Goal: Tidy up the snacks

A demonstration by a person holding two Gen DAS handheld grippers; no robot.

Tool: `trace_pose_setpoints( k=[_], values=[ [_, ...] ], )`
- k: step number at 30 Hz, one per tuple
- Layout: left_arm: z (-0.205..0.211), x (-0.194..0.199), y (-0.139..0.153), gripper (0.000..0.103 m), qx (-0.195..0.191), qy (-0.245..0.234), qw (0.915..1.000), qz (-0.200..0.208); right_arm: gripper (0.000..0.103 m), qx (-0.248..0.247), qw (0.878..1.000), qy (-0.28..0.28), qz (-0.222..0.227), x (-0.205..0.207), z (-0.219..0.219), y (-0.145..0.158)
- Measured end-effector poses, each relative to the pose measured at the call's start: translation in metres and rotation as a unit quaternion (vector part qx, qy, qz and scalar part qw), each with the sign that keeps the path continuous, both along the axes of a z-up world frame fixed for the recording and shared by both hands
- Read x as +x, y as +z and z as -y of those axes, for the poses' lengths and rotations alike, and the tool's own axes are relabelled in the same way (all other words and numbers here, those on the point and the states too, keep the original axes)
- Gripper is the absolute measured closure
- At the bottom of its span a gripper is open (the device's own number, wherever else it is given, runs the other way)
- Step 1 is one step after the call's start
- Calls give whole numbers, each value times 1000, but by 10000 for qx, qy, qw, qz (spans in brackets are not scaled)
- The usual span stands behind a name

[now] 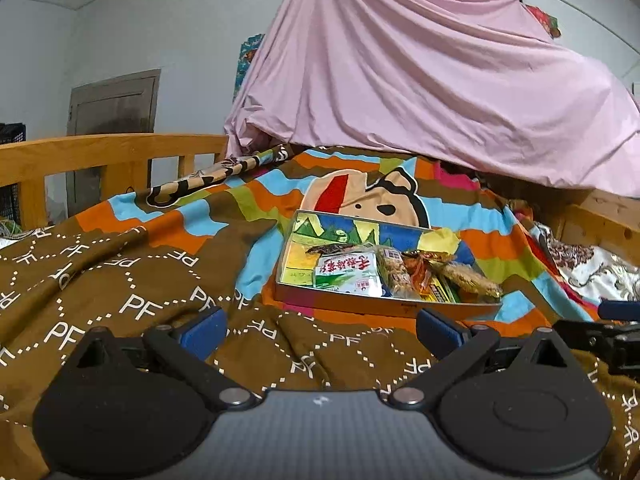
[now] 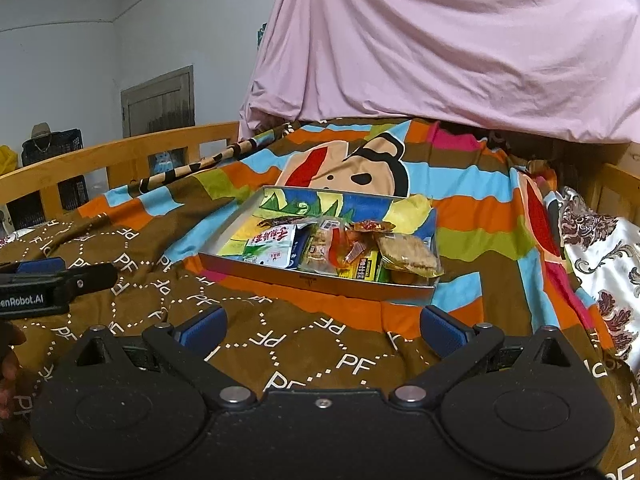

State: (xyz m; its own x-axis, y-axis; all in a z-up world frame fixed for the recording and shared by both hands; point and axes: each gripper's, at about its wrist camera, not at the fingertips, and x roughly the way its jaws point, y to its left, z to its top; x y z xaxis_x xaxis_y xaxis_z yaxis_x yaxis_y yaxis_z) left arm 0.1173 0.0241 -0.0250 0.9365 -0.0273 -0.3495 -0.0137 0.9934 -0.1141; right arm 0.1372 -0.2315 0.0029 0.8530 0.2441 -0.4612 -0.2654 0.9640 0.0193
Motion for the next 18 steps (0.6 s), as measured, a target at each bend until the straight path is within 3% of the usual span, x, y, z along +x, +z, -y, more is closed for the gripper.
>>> trace_pose_setpoints(
  k=[18],
  values=[
    [5, 1, -5, 0, 151, -61, 9992, -353, 1, -117, 9994, -59, -322, 8, -1, -10]
  ],
)
